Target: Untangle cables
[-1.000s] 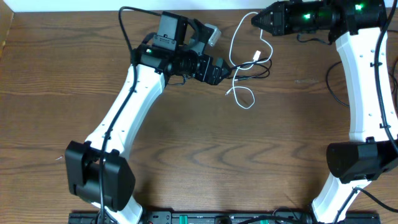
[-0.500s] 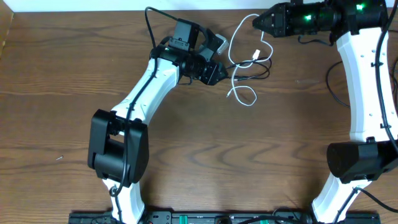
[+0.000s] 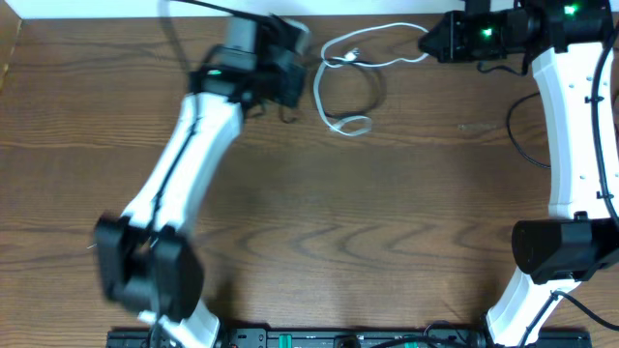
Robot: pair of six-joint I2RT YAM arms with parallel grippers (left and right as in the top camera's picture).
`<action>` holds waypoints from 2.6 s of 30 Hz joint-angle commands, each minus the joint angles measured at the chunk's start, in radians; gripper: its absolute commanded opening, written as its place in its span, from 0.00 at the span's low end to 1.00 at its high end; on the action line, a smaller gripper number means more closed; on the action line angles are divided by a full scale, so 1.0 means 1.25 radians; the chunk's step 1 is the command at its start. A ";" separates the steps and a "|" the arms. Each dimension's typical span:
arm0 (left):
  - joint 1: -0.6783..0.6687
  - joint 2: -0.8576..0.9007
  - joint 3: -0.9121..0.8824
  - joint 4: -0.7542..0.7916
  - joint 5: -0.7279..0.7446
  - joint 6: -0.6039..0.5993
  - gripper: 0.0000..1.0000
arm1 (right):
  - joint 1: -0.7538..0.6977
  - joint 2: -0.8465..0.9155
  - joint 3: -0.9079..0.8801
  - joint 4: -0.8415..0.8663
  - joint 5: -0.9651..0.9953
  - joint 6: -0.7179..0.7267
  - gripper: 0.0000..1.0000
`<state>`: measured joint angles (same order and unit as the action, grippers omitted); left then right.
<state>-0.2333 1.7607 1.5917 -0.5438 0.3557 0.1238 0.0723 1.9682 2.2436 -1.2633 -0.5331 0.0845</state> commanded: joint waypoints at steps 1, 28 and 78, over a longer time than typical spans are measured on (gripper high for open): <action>0.028 -0.113 0.003 -0.009 -0.026 -0.030 0.07 | -0.026 -0.006 0.004 -0.013 0.259 0.051 0.01; 0.193 -0.203 0.004 0.027 -0.087 -0.146 0.08 | -0.047 0.018 -0.398 0.121 0.379 0.059 0.01; 0.197 -0.201 0.001 -0.085 -0.039 -0.170 0.07 | 0.081 0.023 -0.441 0.157 0.060 -0.063 0.76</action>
<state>0.0147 1.5257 1.5917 -0.6437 0.2916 -0.0818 0.1173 1.9896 1.7161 -1.0550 -0.5041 -0.0906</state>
